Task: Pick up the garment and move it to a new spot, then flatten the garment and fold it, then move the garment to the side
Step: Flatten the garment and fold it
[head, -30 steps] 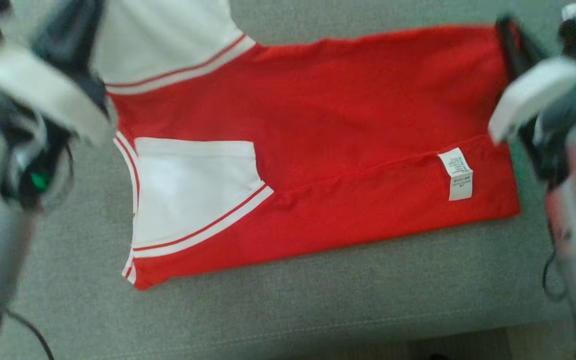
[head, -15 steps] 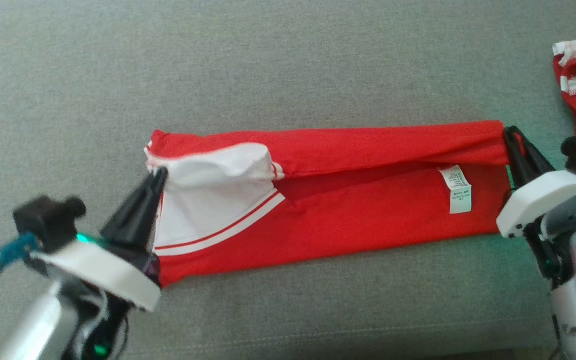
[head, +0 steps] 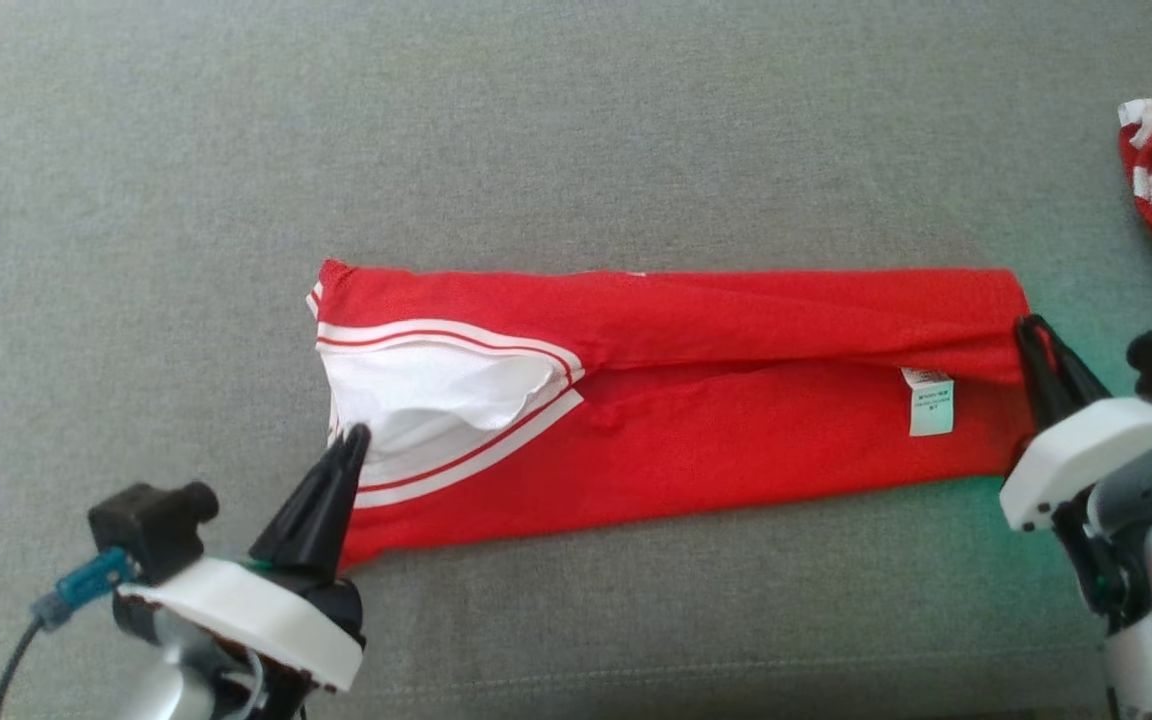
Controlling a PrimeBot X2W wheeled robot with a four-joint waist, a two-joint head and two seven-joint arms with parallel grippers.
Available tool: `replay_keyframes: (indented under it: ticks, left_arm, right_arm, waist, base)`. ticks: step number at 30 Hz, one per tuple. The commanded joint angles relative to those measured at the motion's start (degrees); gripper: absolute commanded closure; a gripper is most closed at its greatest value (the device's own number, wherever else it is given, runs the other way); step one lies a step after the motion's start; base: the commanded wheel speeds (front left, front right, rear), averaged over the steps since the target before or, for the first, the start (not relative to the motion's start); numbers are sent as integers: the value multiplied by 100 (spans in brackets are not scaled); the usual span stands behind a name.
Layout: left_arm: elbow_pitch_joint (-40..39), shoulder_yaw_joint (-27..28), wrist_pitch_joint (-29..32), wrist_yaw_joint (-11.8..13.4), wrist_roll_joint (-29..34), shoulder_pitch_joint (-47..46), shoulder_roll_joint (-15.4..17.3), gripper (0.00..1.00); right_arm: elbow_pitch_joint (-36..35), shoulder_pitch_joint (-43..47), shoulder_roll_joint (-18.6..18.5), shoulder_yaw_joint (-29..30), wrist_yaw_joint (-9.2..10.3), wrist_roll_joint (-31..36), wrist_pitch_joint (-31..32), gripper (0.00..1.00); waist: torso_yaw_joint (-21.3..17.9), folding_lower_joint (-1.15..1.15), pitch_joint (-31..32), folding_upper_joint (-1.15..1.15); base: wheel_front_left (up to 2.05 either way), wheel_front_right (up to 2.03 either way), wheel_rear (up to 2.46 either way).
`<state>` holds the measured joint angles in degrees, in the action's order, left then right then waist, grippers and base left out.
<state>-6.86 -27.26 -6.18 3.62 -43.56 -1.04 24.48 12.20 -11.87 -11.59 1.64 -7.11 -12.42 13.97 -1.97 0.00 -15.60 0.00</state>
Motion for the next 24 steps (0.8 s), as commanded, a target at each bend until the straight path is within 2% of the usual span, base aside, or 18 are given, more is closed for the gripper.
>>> replay_keyframes:
  ticks: [1,2,3,4,14,18,24]
  left_arm:
    - [-43,165,-83,-59,-80,-57,37,100]
    - [31,131,-105,-76,-69,-46,16,92]
    - [91,111,-148,-73,-48,-33,-14,55]
    - [154,107,-205,-64,-40,-17,-50,0]
    - [336,205,-641,45,79,64,-274,0]
    - [363,206,-706,124,221,-39,-343,0]
    - [410,194,-765,211,383,-218,-475,0]
  right_arm:
    - [-256,39,-27,-52,-37,50,-23,76]
    - [-271,82,8,-42,-37,52,-27,51]
    - [-293,124,49,-23,-37,45,-43,12]
    - [-318,172,81,-4,-37,42,-60,0]
    - [-629,513,233,394,-37,69,-86,0]
    - [-653,425,221,296,-37,209,262,0]
    - [-325,61,-30,87,-37,323,896,0]
  waist:
    - [-9,0,35,0]
    - [-16,0,62,0]
    - [-24,0,93,0]
    - [-30,0,124,0]
    - [-32,0,338,0]
    - [-19,0,336,0]
    - [38,0,243,0]
  base:
    - [0,0,0]
    - [0,0,0]
    - [0,0,0]
    - [0,0,0]
    - [0,0,0]
    - [0,0,0]
    - [0,0,0]
